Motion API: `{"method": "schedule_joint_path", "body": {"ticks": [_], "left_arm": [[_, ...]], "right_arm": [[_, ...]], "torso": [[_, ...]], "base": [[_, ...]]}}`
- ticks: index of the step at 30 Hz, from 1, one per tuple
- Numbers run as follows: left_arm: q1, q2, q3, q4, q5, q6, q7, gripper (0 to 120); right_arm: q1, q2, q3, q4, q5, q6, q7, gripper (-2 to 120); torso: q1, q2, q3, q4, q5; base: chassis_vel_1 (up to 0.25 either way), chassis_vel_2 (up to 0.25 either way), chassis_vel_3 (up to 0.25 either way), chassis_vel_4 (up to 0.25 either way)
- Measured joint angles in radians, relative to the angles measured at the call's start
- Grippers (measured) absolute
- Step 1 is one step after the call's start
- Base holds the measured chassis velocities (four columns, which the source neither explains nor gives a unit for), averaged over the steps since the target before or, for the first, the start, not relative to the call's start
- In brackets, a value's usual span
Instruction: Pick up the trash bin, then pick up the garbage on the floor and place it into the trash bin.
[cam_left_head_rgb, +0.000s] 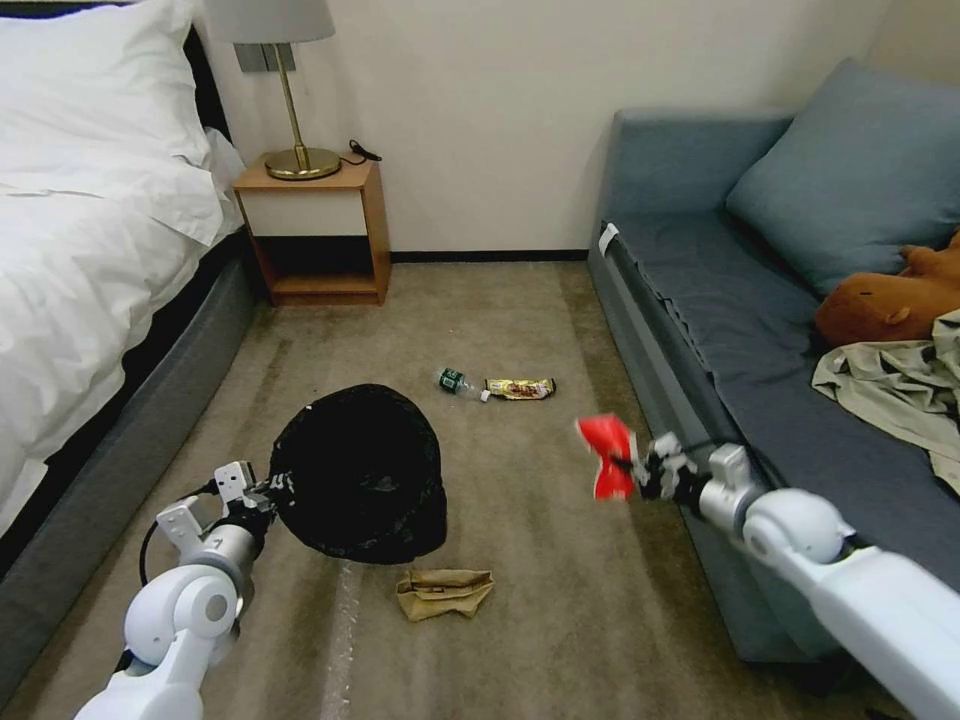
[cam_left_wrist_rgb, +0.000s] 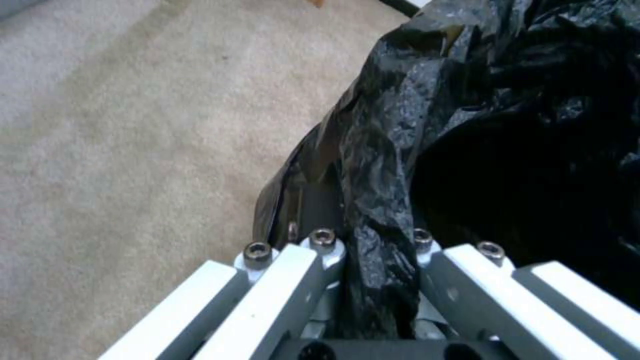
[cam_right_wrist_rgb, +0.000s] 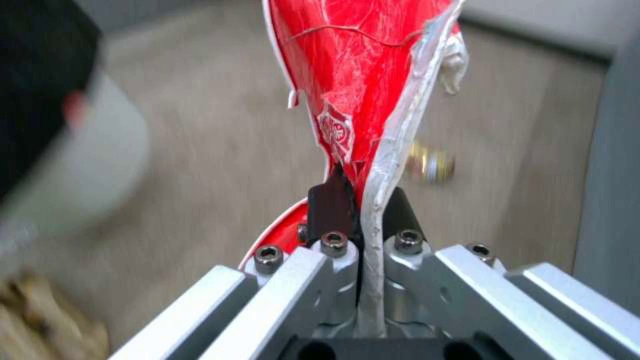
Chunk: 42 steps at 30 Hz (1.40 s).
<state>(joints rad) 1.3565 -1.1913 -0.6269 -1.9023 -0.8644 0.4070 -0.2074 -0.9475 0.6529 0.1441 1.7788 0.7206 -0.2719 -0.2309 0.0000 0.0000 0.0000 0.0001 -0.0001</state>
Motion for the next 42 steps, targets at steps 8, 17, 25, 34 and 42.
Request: {"method": "schedule_joint_path", "body": {"ticks": [8, 17, 25, 34, 42], "left_arm": [[-0.01, -0.013, 0.044, 0.017, -0.008, 0.012, -0.004, 3], [-0.039, -0.037, 0.1, 0.044, -0.011, 0.026, -0.006, 3], [-0.069, -0.071, 0.138, 0.081, -0.018, 0.031, 0.01, 3], [-0.083, -0.102, 0.164, 0.089, -0.009, 0.055, 0.01, 3], [-0.076, -0.094, 0.158, 0.068, -0.026, 0.068, 0.009, 3]], "right_arm": [[0.038, -0.056, 0.024, 0.211, 0.051, 0.017, 0.063, 0], [0.107, -0.092, -0.053, 0.393, 0.078, 0.043, 0.109, 0], [0.266, -0.077, -0.246, 0.419, 0.087, 0.097, 0.116, 0], [0.371, 0.03, -0.43, 0.355, 0.067, 0.127, 0.088, 0], [0.329, 0.078, -0.496, 0.278, -0.047, 0.162, 0.044, 0]], "torso": [[0.0, 0.0, 0.0, -0.0001, -0.0001], [0.0, 0.0, 0.0, -0.0001, 0.0], [0.0, 0.0, 0.0, -0.0001, -0.0001], [0.0, 0.0, 0.0, 0.0001, 0.0001], [0.0, 0.0, 0.0, -0.0001, 0.0]], "base": [[0.0, 0.0, 0.0, 0.0], [0.0, 0.0, 0.0, 0.0], [0.0, 0.0, 0.0, 0.0], [0.0, 0.0, 0.0, 0.0], [0.0, 0.0, 0.0, 0.0]]}}
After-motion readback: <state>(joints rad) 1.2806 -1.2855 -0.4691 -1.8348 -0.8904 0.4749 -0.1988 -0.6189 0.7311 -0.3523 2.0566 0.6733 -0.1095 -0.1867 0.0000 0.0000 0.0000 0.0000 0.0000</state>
